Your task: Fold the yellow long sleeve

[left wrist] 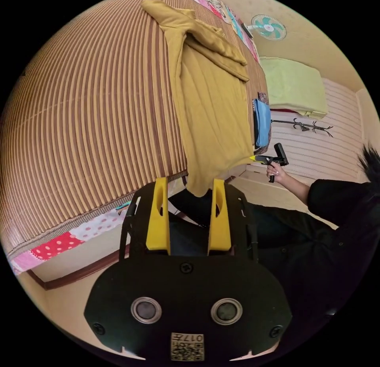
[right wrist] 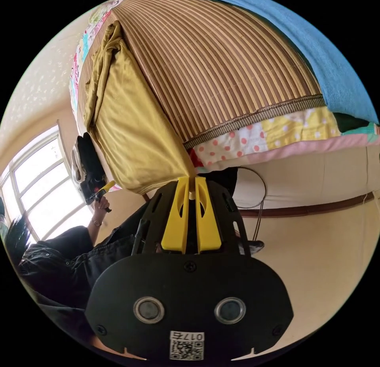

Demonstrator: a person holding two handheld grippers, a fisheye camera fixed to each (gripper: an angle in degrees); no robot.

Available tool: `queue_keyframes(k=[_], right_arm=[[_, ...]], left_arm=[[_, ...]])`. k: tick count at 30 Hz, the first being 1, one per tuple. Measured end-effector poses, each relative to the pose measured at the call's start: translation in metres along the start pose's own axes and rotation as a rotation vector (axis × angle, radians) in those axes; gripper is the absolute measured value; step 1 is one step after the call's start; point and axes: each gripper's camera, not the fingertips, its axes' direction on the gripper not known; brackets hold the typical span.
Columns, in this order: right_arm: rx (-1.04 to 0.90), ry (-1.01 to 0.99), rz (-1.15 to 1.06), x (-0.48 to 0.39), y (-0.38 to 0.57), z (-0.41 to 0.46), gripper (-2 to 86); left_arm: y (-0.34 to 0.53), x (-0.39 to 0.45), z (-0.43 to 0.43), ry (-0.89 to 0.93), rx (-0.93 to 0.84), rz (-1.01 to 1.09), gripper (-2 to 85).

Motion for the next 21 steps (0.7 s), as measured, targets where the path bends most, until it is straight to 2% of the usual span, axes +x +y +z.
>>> queue_keyframes(k=[3, 8, 10, 13, 14, 15, 16, 18, 20, 21], right_arm=[[-0.033, 0.041, -0.035, -0.012, 0.004, 0.000, 2.9], [-0.066, 0.037, -0.087, -0.012, 0.022, -0.010, 2.8], [-0.086, -0.021, -0.136, -0.009, 0.036, -0.020, 2.7], [-0.062, -0.285, -0.244, -0.004, 0.072, -0.054, 2.7], [-0.015, -0.475, -0.301, -0.003, 0.088, -0.073, 2.7], [0.052, -0.669, -0.344, -0.003, 0.101, -0.091, 2.6], [0.085, -0.743, -0.361, -0.004, 0.106, -0.100, 2.6], [0.198, -0.911, -0.446, -0.018, 0.113, -0.129, 2.5], [0.223, -0.969, -0.501, -0.030, 0.104, -0.142, 2.4], [0.219, -0.987, -0.522, -0.037, 0.096, -0.144, 2.4]], left_arm=[[0.000, 0.006, 0.021, -0.039, -0.080, 0.054, 14.4], [0.003, 0.005, 0.020, -0.162, -0.097, 0.080, 10.7], [0.006, 0.006, 0.020, -0.120, -0.191, 0.128, 6.0], [0.028, 0.003, 0.008, 0.036, -0.298, 0.113, 0.0], [0.040, -0.001, -0.009, 0.204, -0.242, 0.077, -0.5], [0.053, -0.005, -0.035, 0.396, -0.115, 0.045, -0.7], [0.059, -0.007, -0.050, 0.484, -0.034, 0.031, -0.7], [0.076, -0.020, -0.108, 0.692, 0.271, -0.042, -0.7], [0.075, -0.022, -0.141, 0.644, 0.370, -0.073, -0.5], [0.067, -0.019, -0.156, 0.525, 0.362, -0.061, -0.1]])
